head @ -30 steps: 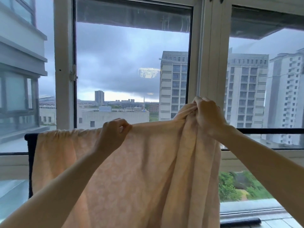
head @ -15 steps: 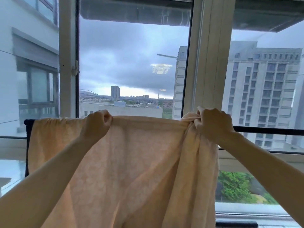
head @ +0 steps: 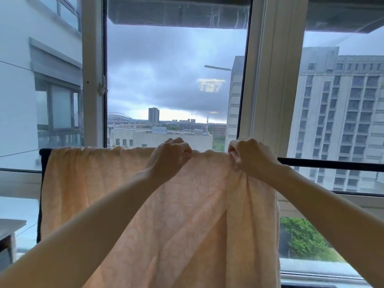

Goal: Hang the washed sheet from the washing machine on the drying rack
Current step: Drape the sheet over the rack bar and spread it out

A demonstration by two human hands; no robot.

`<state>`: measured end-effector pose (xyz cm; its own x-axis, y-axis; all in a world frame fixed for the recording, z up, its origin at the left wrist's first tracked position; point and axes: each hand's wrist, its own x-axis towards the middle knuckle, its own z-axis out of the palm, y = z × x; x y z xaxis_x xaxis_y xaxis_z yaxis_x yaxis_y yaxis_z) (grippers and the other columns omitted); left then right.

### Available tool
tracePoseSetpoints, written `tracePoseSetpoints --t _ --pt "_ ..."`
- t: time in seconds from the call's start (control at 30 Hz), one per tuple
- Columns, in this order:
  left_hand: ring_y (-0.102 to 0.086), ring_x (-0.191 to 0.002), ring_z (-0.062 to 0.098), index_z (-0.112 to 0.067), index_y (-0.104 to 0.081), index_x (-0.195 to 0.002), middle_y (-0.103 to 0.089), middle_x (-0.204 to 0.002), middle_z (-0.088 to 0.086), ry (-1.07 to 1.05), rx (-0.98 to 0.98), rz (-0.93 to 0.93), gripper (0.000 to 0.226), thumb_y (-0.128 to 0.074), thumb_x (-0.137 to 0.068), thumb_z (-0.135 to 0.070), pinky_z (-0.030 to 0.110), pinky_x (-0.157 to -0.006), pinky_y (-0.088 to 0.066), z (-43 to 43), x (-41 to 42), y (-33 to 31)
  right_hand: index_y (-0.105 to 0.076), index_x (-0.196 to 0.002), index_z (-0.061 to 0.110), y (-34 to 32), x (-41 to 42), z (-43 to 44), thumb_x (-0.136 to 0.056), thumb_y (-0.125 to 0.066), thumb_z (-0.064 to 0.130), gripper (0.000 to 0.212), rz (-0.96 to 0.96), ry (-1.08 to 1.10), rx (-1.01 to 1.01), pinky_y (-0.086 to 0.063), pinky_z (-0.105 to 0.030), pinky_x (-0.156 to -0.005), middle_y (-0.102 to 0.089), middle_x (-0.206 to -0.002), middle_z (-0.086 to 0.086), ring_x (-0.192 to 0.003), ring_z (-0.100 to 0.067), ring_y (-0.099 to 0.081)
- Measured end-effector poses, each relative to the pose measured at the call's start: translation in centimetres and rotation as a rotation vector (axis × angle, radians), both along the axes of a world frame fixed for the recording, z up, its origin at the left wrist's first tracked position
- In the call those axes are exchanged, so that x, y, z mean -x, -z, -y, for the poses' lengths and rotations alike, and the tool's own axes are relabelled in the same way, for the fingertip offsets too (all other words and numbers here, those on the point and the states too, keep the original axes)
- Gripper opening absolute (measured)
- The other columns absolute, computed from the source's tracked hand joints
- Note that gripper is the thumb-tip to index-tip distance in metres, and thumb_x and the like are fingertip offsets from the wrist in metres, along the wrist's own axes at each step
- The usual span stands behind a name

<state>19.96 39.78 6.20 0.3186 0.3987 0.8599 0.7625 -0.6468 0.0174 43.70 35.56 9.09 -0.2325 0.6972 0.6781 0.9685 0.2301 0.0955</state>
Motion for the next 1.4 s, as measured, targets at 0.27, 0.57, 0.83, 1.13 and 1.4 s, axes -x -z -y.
tracePoseSetpoints --t 0.27,0.57,0.83,1.13,1.4 --pt "-0.059 -0.082 0.01 -0.012 -0.068 -0.09 -0.066 -0.09 -0.003 -0.006 0.0 0.019 0.006 -0.066 -0.089 -0.017 0.02 -0.076 -0.044 -1.0 0.8 -0.3 -0.062 -0.086 0.01 0.1 -0.9 -1.1 -0.085 -0.064 0.001 0.009 -0.011 0.036 -0.076 -0.056 -0.036 -0.074 -0.058 -0.085 -0.001 -0.077 -0.015 -0.057" --pt "-0.061 -0.073 0.013 -0.008 -0.066 -0.089 -0.063 -0.087 -0.002 -0.013 0.028 0.044 0.003 -0.063 -0.09 -0.01 0.028 -0.073 -0.054 -1.9 2.4 -0.8 -0.064 -0.09 0.003 -0.8 -3.3 -1.5 -0.085 -0.067 0.006 0.007 -0.132 0.087 -0.222 -0.034 -0.02 -0.074 -0.062 -0.09 -0.01 -0.085 -0.013 -0.039" --pt "-0.062 -0.077 0.018 -0.007 -0.067 -0.086 -0.064 -0.086 0.002 -0.135 0.052 0.083 0.007 -0.064 -0.085 -0.001 0.033 -0.074 -0.055 -2.4 4.0 -1.5 -0.066 -0.097 0.006 -0.7 -5.0 0.2 -0.09 -0.06 0.01 0.009 -0.111 0.089 -0.189 -0.04 -0.022 -0.076 -0.065 -0.093 -0.008 -0.096 -0.021 -0.055" --pt "-0.067 -0.081 0.01 -0.015 -0.066 -0.115 -0.068 -0.113 0.0 0.127 0.076 -0.056 0.026 -0.052 -0.098 -0.028 0.023 -0.07 -0.055 -1.3 -4.8 -0.6 -0.057 -0.098 0.016 0.4 -3.6 0.5 -0.092 -0.052 0.025 0.013 -0.162 0.016 -0.084 -0.047 -0.022 -0.059 -0.061 -0.085 0.002 -0.07 -0.011 -0.058" --pt "-0.062 -0.067 0.01 -0.011 -0.075 -0.085 -0.069 -0.08 -0.002 0.195 0.07 0.109 0.015 -0.069 -0.086 -0.025 0.02 -0.063 -0.048 -1.8 -6.6 -0.4 -0.067 -0.09 0.024 1.1 -4.1 0.3 -0.093 -0.055 0.014 0.016 -0.088 0.057 -0.121 -0.058 -0.035 -0.068 -0.062 -0.068 0.011 -0.061 -0.009 -0.061"
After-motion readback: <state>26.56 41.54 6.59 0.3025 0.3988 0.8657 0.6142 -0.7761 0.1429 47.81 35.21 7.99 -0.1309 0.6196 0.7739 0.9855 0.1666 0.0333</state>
